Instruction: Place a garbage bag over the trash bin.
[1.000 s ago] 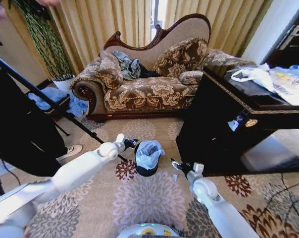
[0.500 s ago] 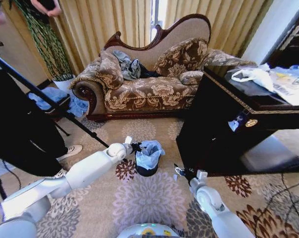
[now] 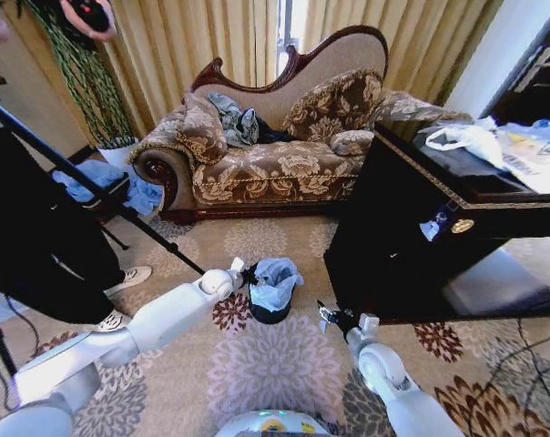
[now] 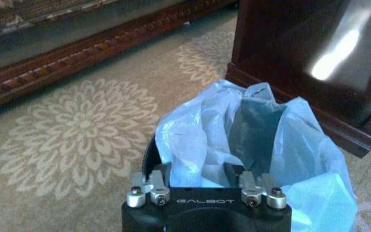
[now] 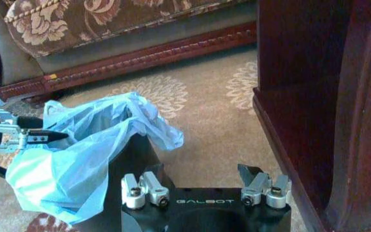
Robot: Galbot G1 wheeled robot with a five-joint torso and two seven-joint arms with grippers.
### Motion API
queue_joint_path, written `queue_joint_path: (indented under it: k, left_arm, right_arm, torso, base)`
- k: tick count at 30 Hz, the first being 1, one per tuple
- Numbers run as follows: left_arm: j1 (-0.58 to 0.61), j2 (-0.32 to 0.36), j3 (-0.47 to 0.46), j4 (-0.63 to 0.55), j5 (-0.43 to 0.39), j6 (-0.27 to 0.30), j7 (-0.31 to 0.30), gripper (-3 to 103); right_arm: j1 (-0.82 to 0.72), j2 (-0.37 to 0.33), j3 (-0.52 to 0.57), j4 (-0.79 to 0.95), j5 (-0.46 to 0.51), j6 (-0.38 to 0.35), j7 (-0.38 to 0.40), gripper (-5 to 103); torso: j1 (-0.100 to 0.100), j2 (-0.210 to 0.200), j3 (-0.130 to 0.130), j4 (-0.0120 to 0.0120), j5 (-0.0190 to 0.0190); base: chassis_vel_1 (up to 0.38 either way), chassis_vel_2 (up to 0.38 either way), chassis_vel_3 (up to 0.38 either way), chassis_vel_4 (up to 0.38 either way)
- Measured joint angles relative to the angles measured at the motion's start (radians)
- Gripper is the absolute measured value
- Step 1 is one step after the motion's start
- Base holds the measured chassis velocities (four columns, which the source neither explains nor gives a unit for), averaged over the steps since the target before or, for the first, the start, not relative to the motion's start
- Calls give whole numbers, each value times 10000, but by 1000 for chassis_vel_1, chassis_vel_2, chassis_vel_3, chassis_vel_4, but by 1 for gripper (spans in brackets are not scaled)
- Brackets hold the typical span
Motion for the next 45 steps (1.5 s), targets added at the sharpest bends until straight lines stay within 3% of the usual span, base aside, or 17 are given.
queue_joint_path:
  k: [2,4,8,10,12,18,26,28,32,38,39,41,42,44,45]
  left_arm:
    - [-69,-9,48,6,64,-12,15,46]
    - [-98,-9,63,5,111,-12,21,46]
    - [-160,-14,70,-17,163,-12,28,26]
    - [-160,-12,65,-24,163,-12,28,26]
    - [-122,42,-2,-88,138,-12,23,9]
    - [80,122,-179,-186,-2,-12,0,0]
    - [429,112,-505,-231,-475,-92,-117,0]
    - [532,20,-712,-237,-1077,-174,-237,0]
    - [669,-83,-976,-242,-1701,-196,-354,0]
    - [828,16,-1118,-290,-1802,-184,-411,0]
    - [868,34,-1139,-303,-1801,-184,-416,5]
    - [894,42,-1153,-306,-1800,-184,-422,5]
    - [919,43,-1171,-307,-1796,-184,-423,16]
    - [925,43,-1177,-308,-1793,-184,-425,16]
    - [929,40,-1182,-312,-1789,-184,-425,21]
  right_arm:
    - [110,8,-28,-101,-1,8,7,73]
    - [139,14,-35,-130,-3,8,8,73]
    - [195,41,-83,-171,-9,17,23,73]
    - [196,43,-87,-171,-9,20,22,73]
    - [182,48,-93,-142,-12,27,0,73]
    - [107,69,-99,27,-19,131,-54,74]
    - [29,-39,-423,1100,711,234,149,77]
    - [198,-56,-766,1279,911,355,204,77]
    - [483,37,-1386,1267,912,769,180,76]
    - [981,263,-2045,979,737,857,211,74]
    - [1083,284,-2093,917,741,856,274,74]
    - [1146,280,-2113,875,744,854,305,74]
    - [1186,253,-2122,833,746,849,307,73]
    - [1191,235,-2122,816,746,845,307,73]
    - [1179,209,-2110,790,741,833,297,73]
  torso:
    - [0,0,0,1,1]
    - [0,0,0,1,1]
    - [0,0,0,0,0]
    - [0,0,0,0,0]
    - [0,0,0,0,1]
    - [0,0,0,1,0]
    - [0,0,0,1,-1]
    - [0,0,0,1,-1]
    - [0,0,0,-1,-1]
    - [0,0,0,2,1]
    - [0,0,0,2,1]
    - [0,0,0,2,0]
    - [0,0,0,2,0]
    - [0,0,0,2,-1]
    - [0,0,0,1,0]
  base:
    - [0,0,0,0]
    - [0,0,0,0]
    - [0,0,0,0]
    - [0,0,0,0]
    - [0,0,0,0]
    - [0,0,0,0]
    - [0,0,0,0]
    - [0,0,0,0]
    - [0,0,0,0]
    - [0,0,0,0]
    - [0,0,0,0]
    - [0,0,0,0]
    - [0,0,0,0]
    - [0,0,0,0]
    - [0,0,0,0]
